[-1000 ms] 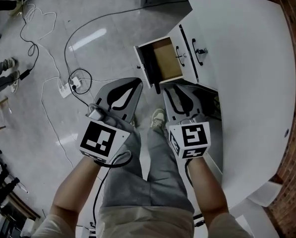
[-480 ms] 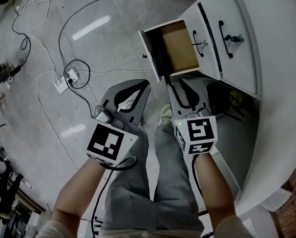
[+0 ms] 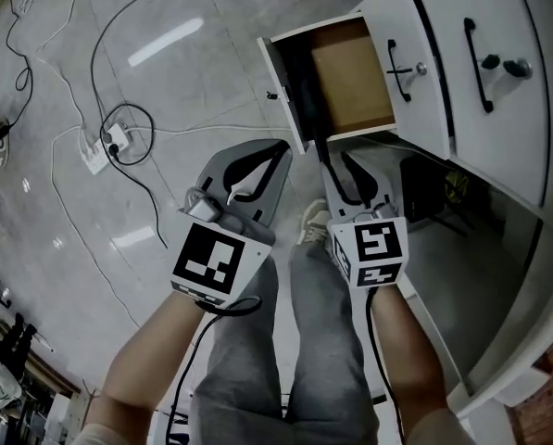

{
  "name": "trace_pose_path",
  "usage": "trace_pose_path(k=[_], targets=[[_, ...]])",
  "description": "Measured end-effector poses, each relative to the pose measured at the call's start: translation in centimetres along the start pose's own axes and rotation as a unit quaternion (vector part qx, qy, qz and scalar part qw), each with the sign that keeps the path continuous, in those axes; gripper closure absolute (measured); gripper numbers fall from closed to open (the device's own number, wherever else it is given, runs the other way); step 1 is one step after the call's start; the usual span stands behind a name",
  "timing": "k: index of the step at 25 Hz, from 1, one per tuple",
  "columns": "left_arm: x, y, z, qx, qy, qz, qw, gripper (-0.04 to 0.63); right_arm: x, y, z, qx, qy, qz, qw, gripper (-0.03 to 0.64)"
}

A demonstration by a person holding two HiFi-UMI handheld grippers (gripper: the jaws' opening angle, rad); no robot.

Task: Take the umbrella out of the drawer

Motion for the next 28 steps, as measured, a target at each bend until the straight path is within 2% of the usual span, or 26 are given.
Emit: trace_pose_path(k=[5, 10, 15, 21, 26, 28], targets=[[4.3, 2.8, -0.4, -0.001, -0.015, -0.006, 0.9999, 0.588, 3.8, 3.5, 1.5, 0.007, 0.004, -0.015, 1.0, 0.502], [8.7, 5.3, -0.8, 0.005, -0.03, -0.003, 0.9995, 0.588, 6.8, 6.2, 2.5, 0.002, -0.014, -0.033, 0.999, 0.499], [13.0, 6.9, -0.9, 0.012, -0.019, -0.02, 0.9995, 0.588, 9.6, 8.9, 3.3, -0.004, -0.03, -0.05, 0.998, 0.497], [17.6, 9.1, -1.4, 0.004, -0.041, -0.043, 0.9983, 0.588, 12.9, 12.4, 3.9, -0.002, -0.043, -0.08, 0.996, 0.499], [19.5, 10.7, -2.0, -0.001, -0.048, -0.058, 0.9971, 0.588, 14.1, 14.2, 4.4, 0.016, -0.048, -0.094, 0.994, 0.5], [19.7, 10.9, -2.0, 0.001, -0.048, -0.058, 0.9972, 0.588, 14.3, 14.7, 4.4, 0.017, -0.054, -0.099, 0.994, 0.527]])
Point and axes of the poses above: the fingertips, and each gripper's own axes: y forward along the fingers, z to its right, x out of its underside, the point moved 8 cm from there along -y, backward along the fingers, and after that the axes turned 9 degrees about -x, right-handed, at the moved point
